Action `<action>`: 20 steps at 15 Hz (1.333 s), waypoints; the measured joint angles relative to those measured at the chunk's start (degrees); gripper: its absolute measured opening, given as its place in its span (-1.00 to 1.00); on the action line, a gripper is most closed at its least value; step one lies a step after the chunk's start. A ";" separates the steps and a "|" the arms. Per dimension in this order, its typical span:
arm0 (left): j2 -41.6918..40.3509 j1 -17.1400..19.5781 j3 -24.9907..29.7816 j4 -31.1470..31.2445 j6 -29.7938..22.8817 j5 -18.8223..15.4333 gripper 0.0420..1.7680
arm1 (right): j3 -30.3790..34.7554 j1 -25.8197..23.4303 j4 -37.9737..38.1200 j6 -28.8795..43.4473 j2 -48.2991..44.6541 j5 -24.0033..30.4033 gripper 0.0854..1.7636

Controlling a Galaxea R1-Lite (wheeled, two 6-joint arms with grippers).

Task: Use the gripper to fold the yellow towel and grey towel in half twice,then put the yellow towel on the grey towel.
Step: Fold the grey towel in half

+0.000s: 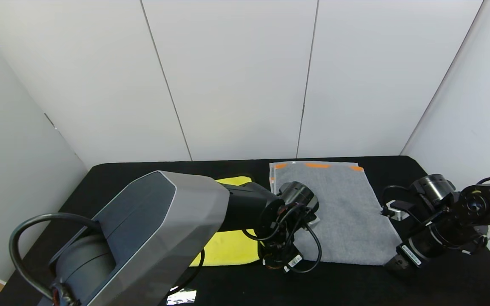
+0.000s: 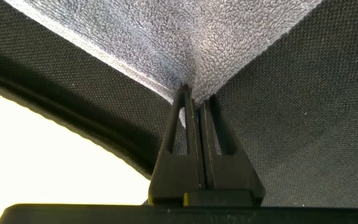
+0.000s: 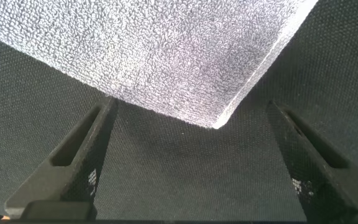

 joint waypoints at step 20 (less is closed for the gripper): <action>-0.66 0.22 -0.13 0.17 -0.27 -0.11 -0.93 | 0.04 0.39 0.77 0.29 -0.04 0.22 -0.94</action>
